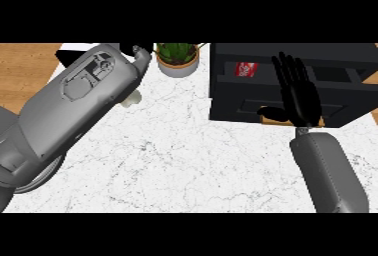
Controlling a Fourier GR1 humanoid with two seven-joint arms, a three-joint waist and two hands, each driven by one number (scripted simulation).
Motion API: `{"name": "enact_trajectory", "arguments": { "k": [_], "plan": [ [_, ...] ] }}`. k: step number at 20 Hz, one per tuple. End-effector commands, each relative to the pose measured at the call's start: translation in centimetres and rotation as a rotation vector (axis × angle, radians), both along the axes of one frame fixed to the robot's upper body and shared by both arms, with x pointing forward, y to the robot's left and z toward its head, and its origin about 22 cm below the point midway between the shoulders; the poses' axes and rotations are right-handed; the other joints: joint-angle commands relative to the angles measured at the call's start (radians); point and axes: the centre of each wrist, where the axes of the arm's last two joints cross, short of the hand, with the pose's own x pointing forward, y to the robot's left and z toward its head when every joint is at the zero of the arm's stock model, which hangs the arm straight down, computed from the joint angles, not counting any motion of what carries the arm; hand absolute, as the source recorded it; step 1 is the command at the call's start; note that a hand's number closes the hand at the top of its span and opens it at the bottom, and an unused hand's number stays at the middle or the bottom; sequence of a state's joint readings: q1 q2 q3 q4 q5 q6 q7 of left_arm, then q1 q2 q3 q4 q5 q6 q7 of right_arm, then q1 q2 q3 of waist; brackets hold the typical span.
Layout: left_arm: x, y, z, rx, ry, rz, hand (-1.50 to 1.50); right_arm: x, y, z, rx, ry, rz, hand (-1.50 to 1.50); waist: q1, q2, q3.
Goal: Pick up the can, place it into the drawer and close the drawer
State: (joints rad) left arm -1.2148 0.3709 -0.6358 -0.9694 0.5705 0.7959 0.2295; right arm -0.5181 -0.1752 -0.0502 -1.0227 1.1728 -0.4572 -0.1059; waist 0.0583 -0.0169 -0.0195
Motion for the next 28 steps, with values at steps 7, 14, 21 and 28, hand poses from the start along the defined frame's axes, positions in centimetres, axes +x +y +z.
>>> {"name": "enact_trajectory", "arguments": {
  "k": [7,14,21,28],
  "plan": [
    [-1.5,3.5,-0.7,0.005,0.029,0.017,-1.50,4.8,2.8,0.2,0.018,-0.039,-0.047,-1.50,0.015,0.027,0.021],
    [-3.6,4.2,-3.3,0.013,0.037,-0.022,-1.50,6.9,2.4,1.4,0.007,-0.075,-0.087,-1.50,0.023,0.037,0.021],
    [-4.3,5.6,-2.9,0.032,0.025,-0.014,-1.50,8.9,2.4,4.9,0.006,-0.094,-0.099,-1.50,0.043,0.046,0.022],
    [-5.1,6.6,-4.2,0.039,0.031,-0.031,-1.50,9.5,4.1,5.7,0.034,-0.086,-0.097,-1.50,0.050,0.050,0.022]
  ]
}}
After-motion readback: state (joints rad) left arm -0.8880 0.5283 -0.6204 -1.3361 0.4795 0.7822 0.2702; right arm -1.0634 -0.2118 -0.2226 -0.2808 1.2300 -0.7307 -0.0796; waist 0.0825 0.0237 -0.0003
